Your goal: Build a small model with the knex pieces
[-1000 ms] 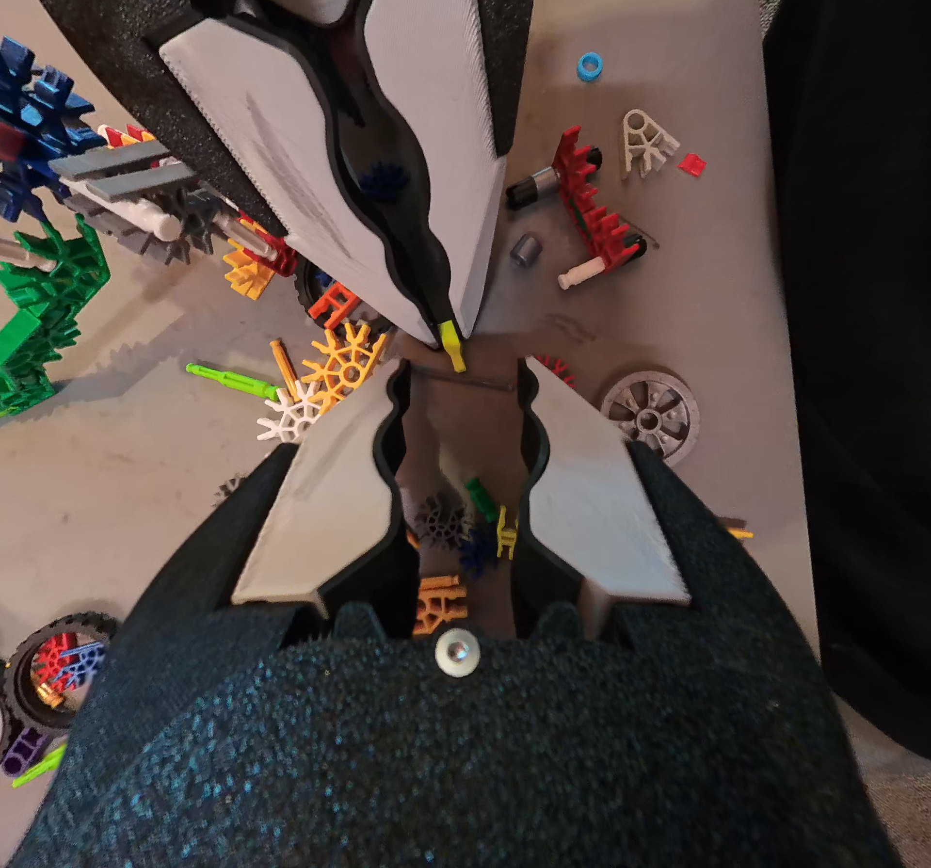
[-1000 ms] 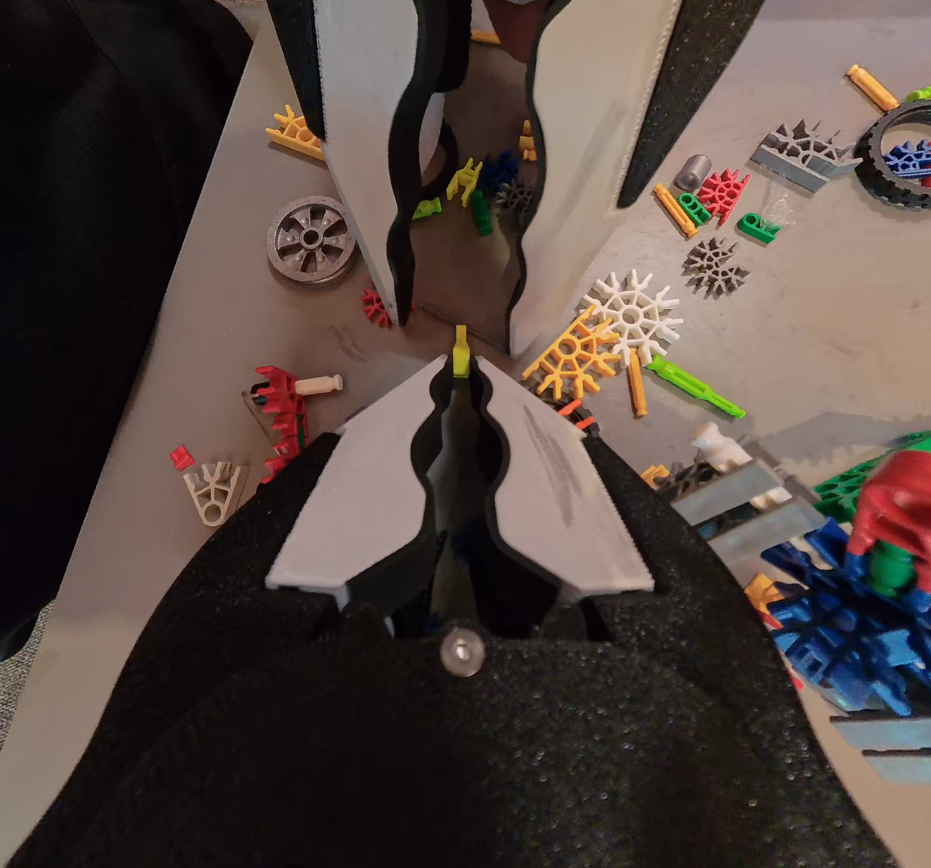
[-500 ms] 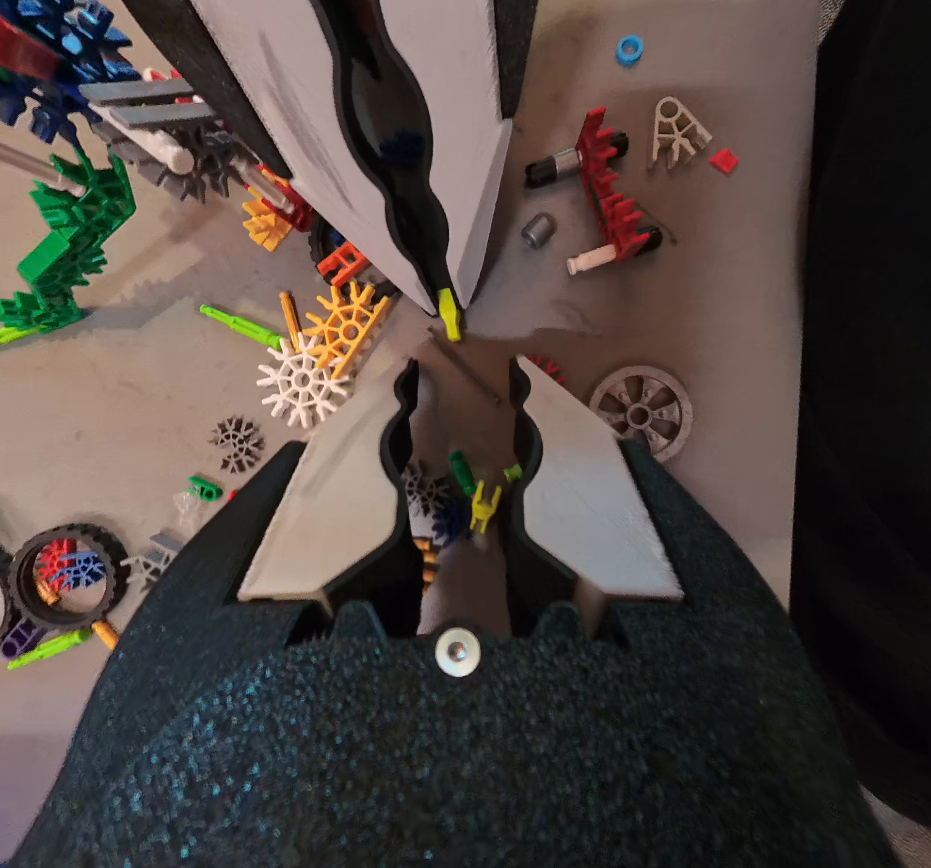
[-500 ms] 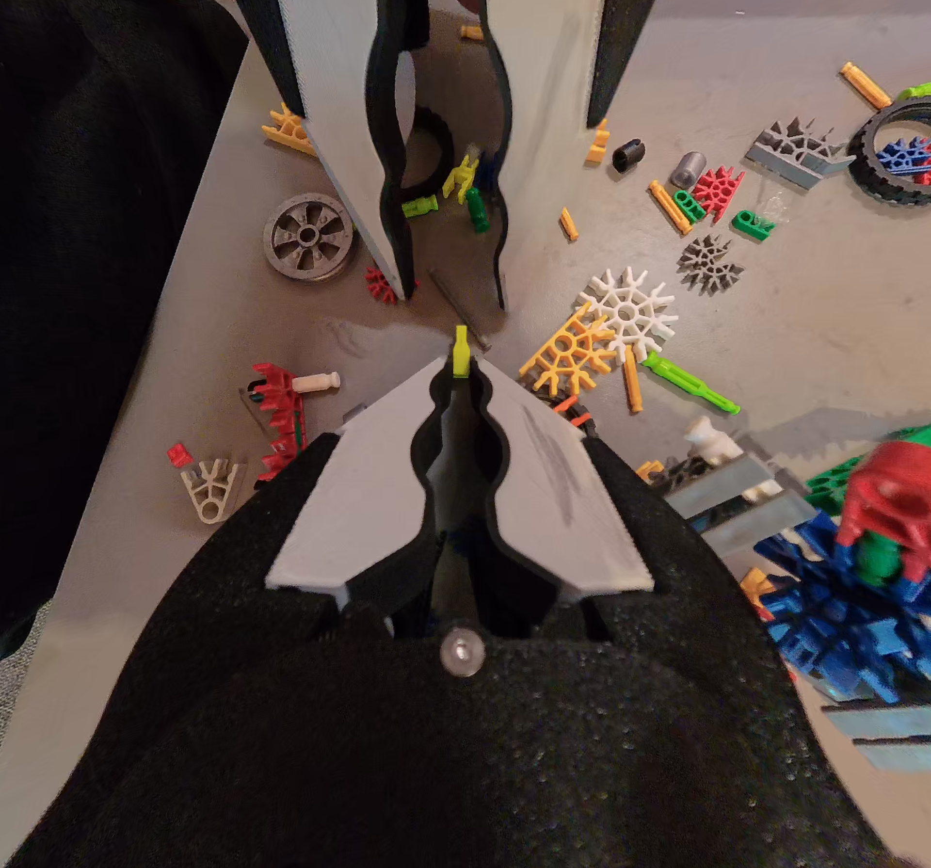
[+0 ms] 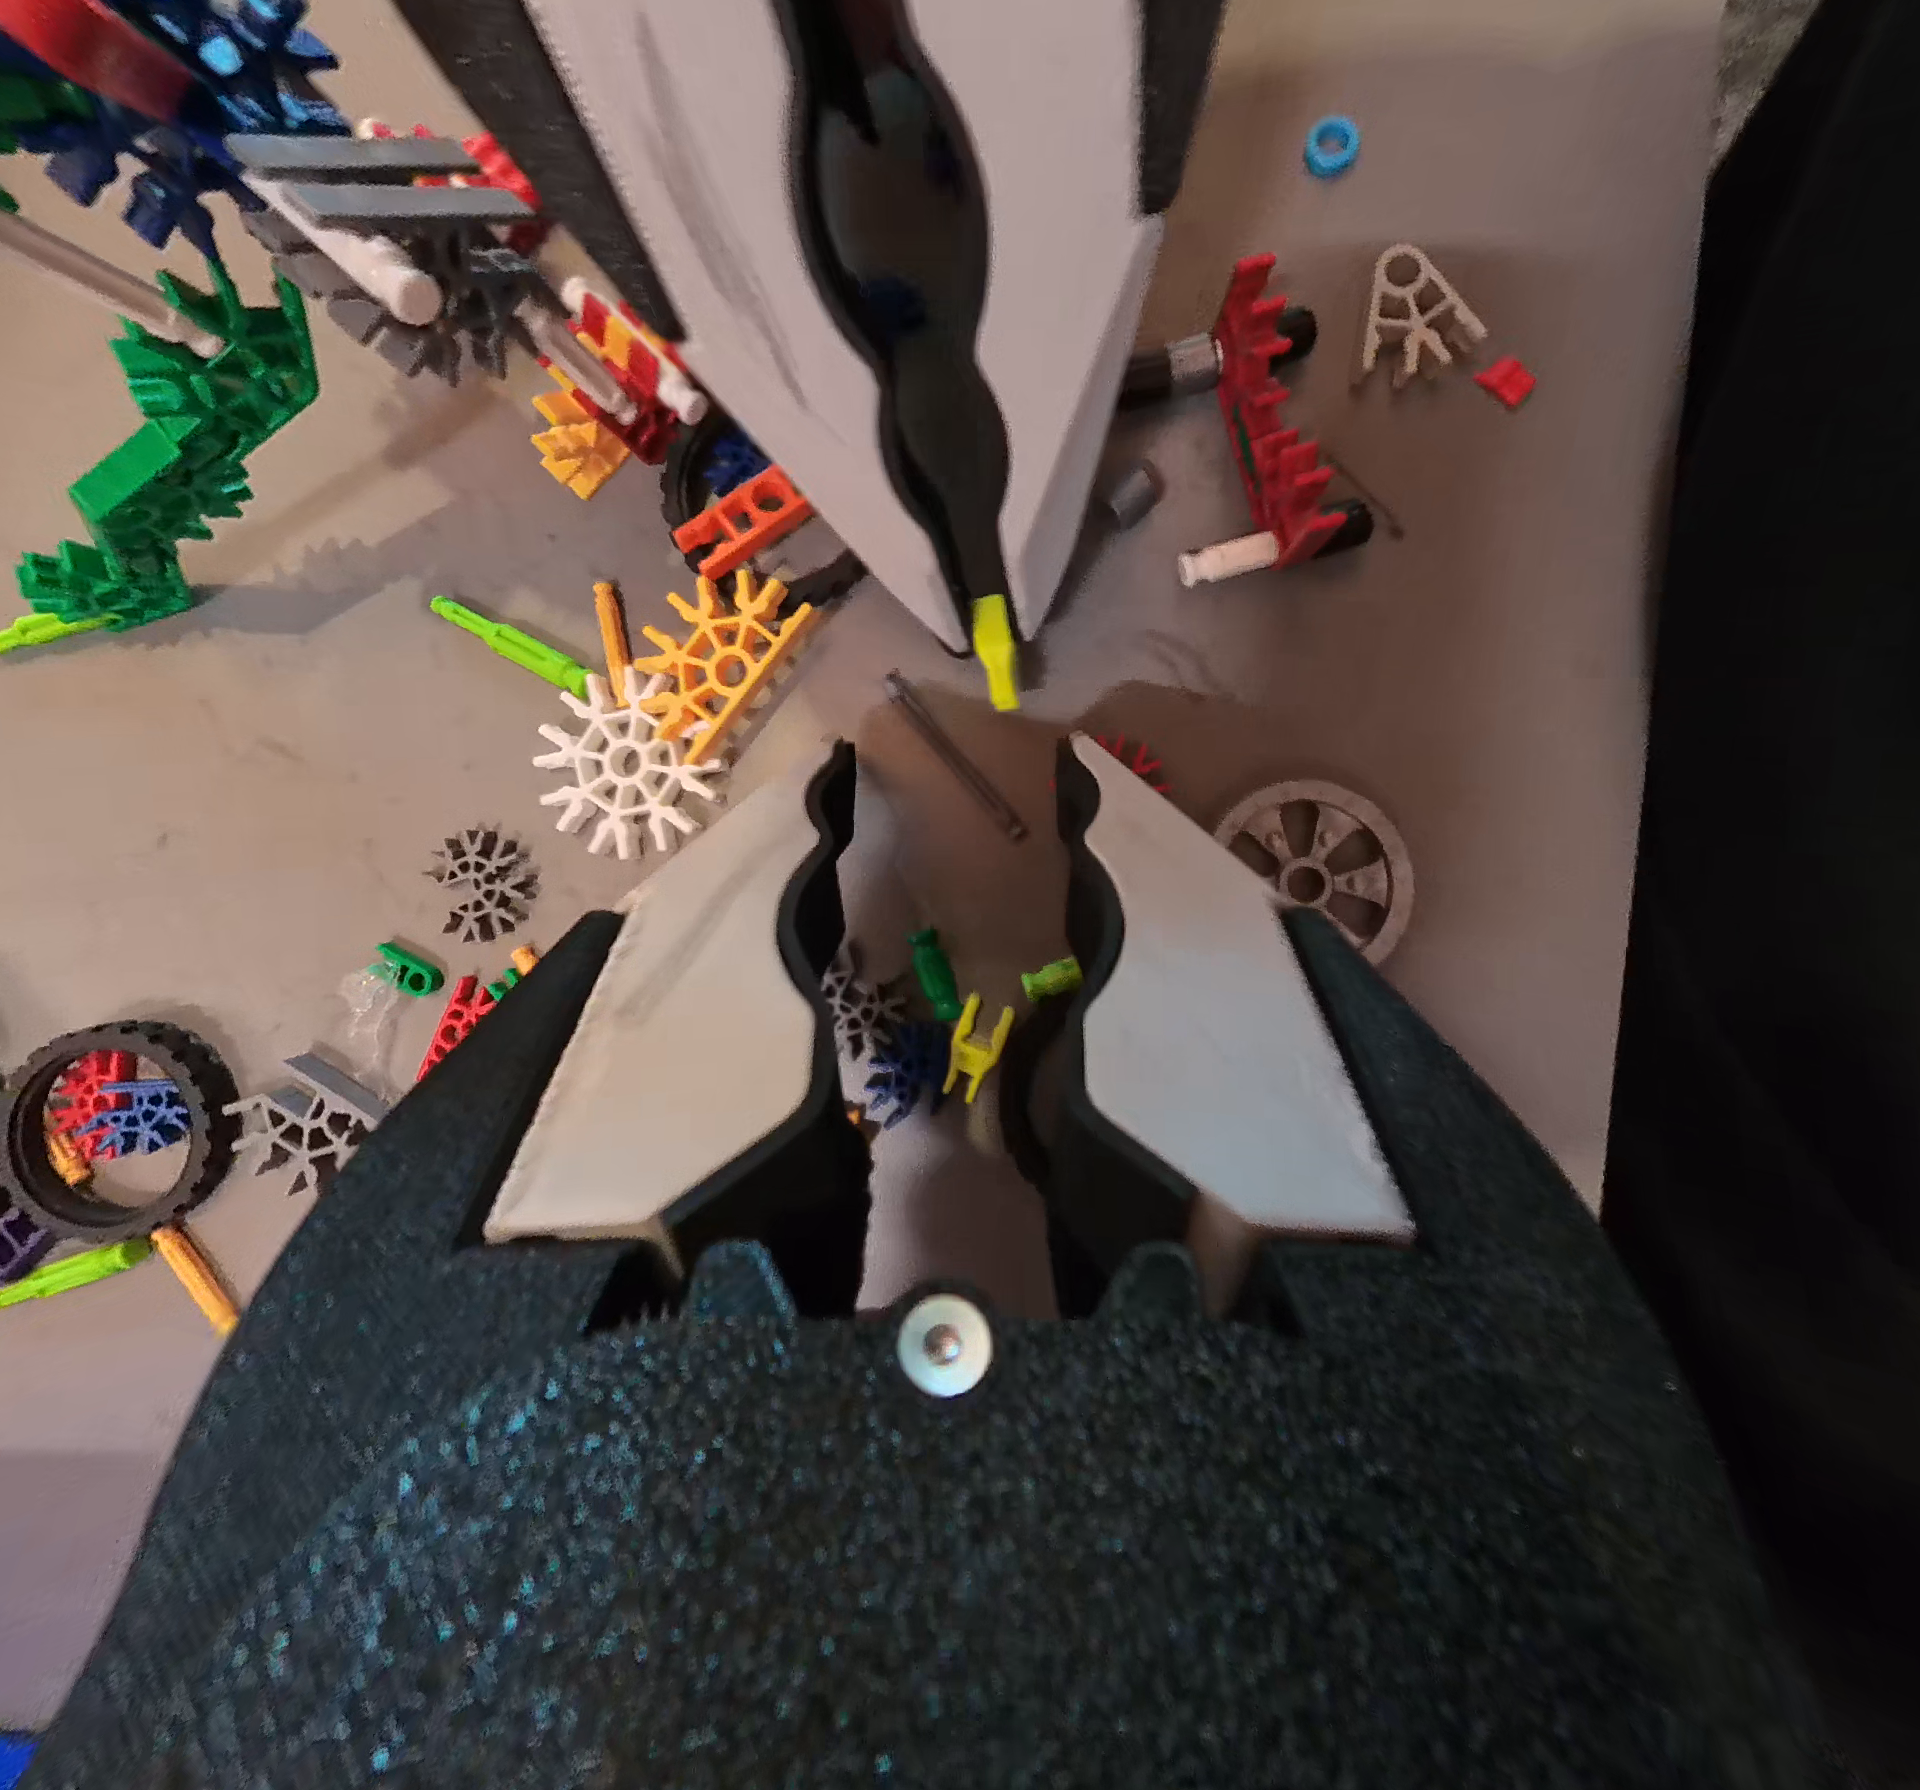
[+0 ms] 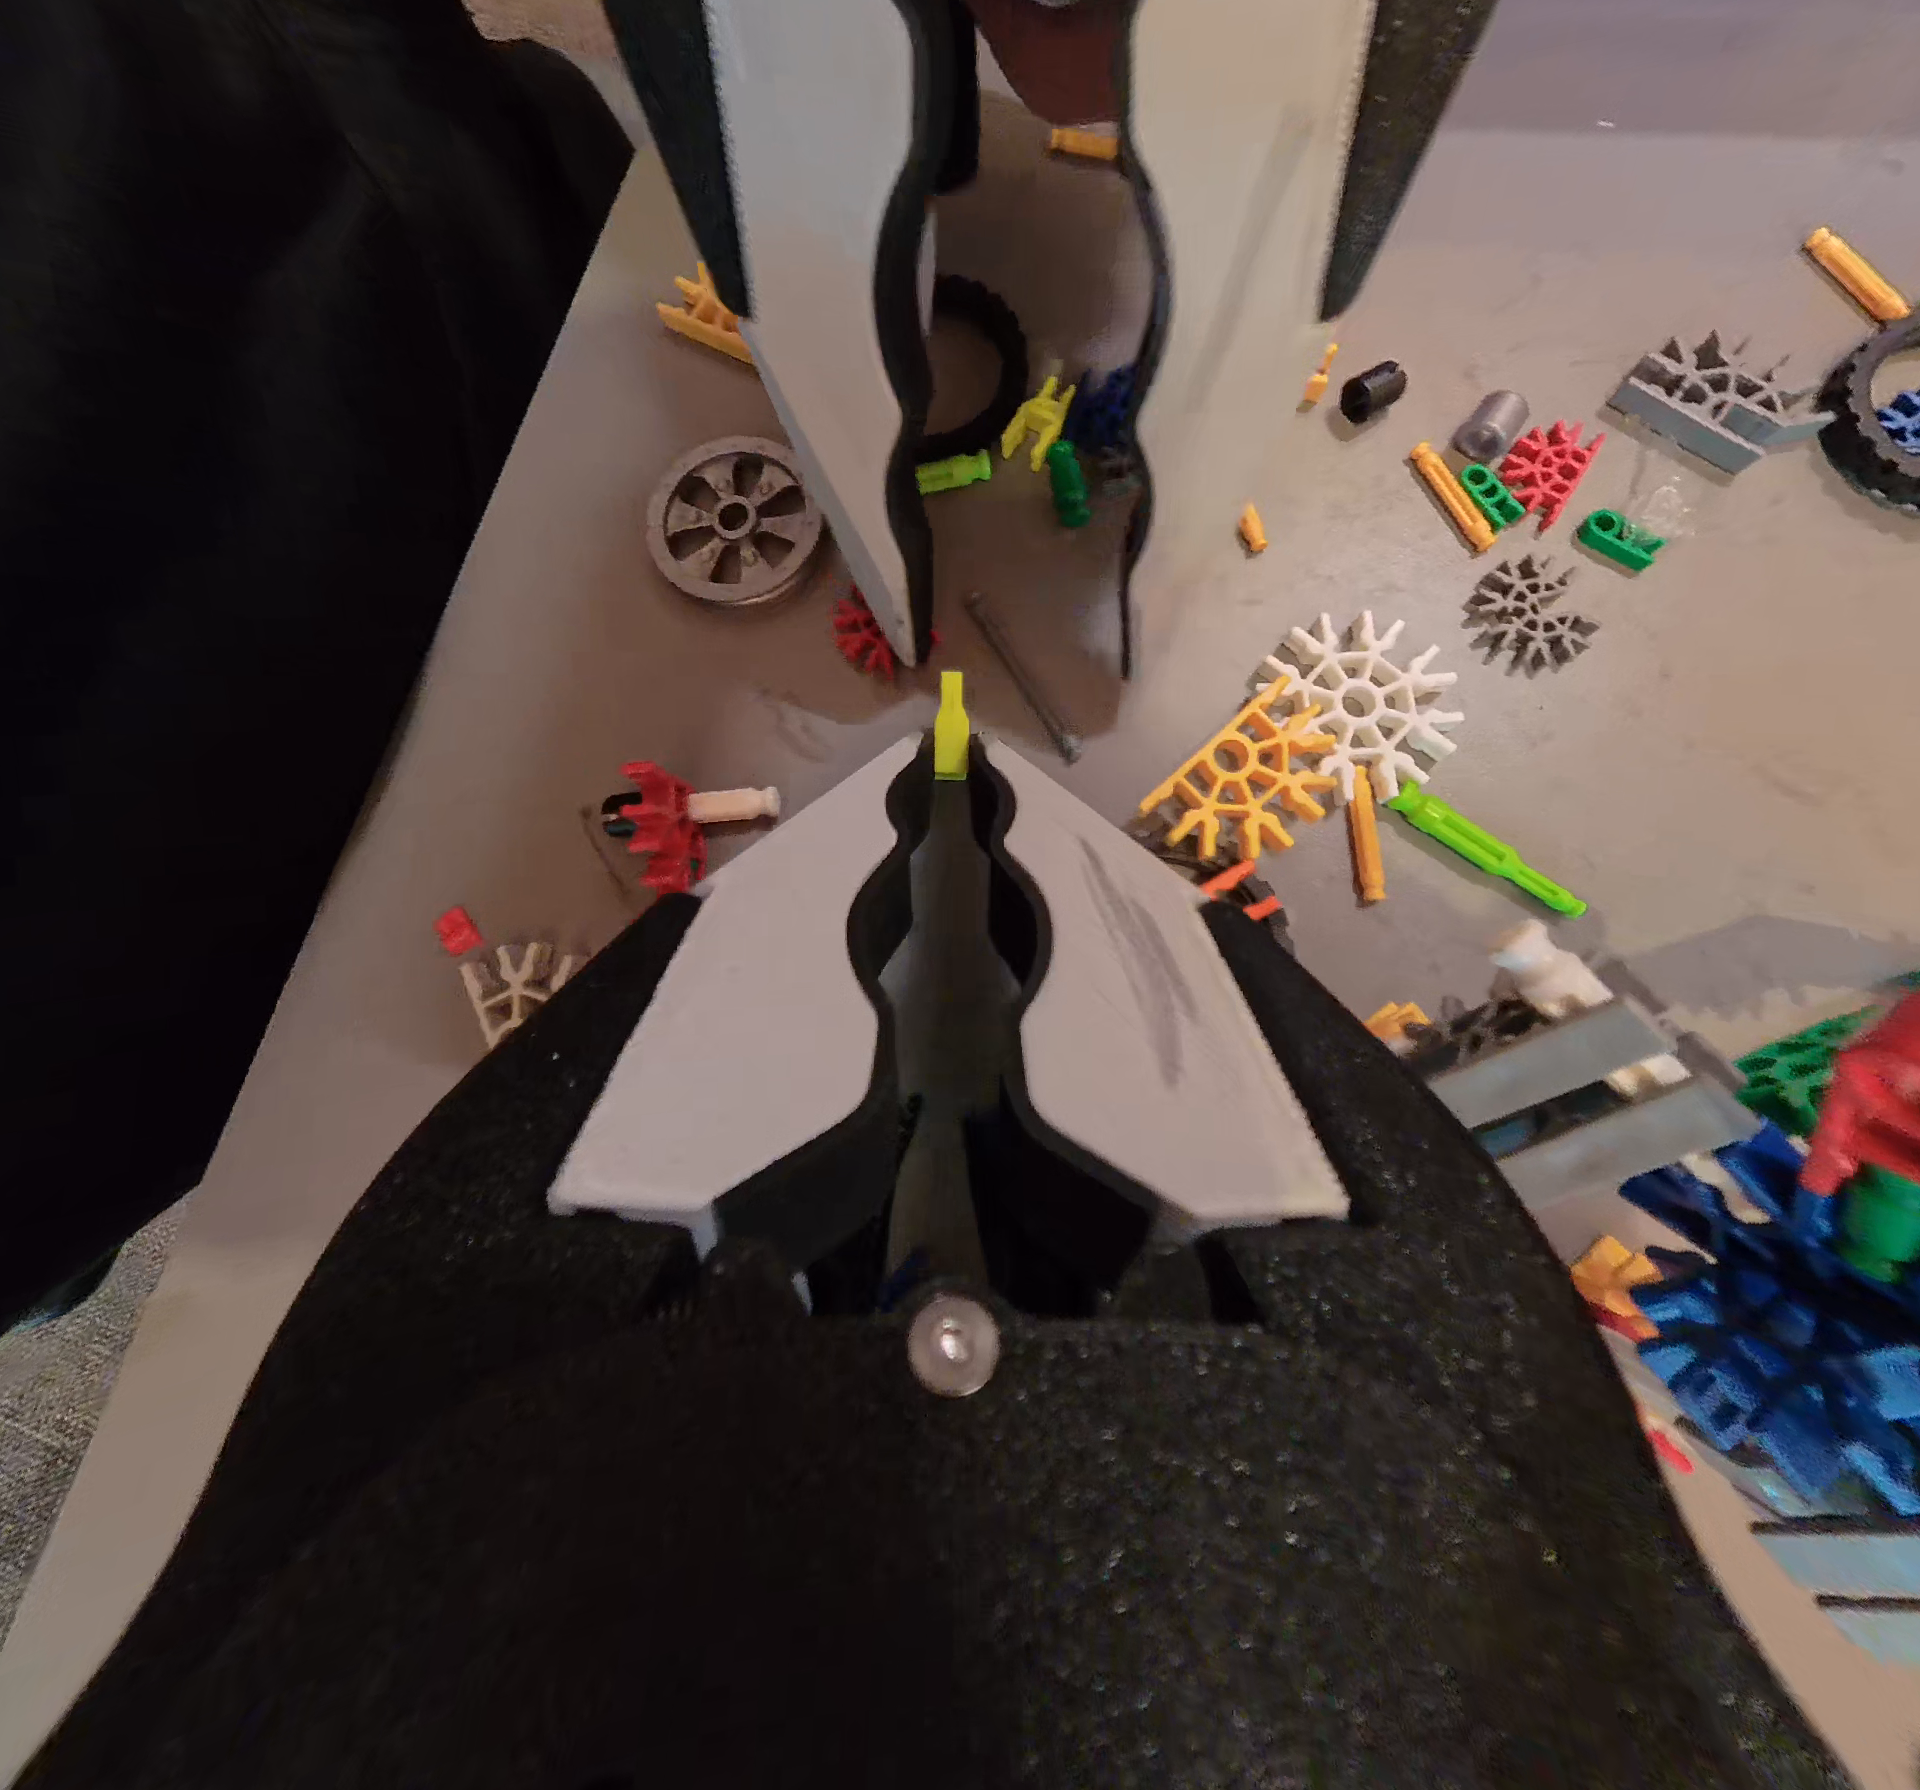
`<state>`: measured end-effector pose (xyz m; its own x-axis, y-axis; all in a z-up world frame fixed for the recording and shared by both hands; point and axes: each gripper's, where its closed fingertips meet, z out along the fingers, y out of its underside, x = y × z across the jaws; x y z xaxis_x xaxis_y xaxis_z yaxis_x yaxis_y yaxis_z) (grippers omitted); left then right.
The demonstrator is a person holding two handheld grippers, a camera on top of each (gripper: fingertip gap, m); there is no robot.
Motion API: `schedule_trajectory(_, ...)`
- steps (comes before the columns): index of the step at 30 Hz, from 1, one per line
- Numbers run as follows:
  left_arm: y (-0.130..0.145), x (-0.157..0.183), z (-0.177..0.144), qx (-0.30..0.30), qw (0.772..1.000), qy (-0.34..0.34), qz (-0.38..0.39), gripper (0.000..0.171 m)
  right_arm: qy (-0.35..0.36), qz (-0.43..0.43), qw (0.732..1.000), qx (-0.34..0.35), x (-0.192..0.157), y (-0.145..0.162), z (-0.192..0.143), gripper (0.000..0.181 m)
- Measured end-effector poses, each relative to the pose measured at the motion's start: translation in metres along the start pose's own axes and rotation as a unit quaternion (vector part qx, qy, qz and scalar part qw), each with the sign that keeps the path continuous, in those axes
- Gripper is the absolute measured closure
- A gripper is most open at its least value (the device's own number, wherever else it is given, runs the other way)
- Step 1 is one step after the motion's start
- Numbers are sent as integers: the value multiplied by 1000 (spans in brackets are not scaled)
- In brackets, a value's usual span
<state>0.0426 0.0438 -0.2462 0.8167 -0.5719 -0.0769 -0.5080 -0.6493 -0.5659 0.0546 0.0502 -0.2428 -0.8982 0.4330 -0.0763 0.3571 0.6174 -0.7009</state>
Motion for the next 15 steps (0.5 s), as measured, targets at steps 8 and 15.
schedule_trajectory(8,-3,-1,4,11,999,-17,-33,132,-21,-19,1000,6,-12,-3,1,176)
schedule_trajectory(15,-3,-4,3,16,998,-26,-48,134,-21,-25,999,4,-14,-3,1,176)
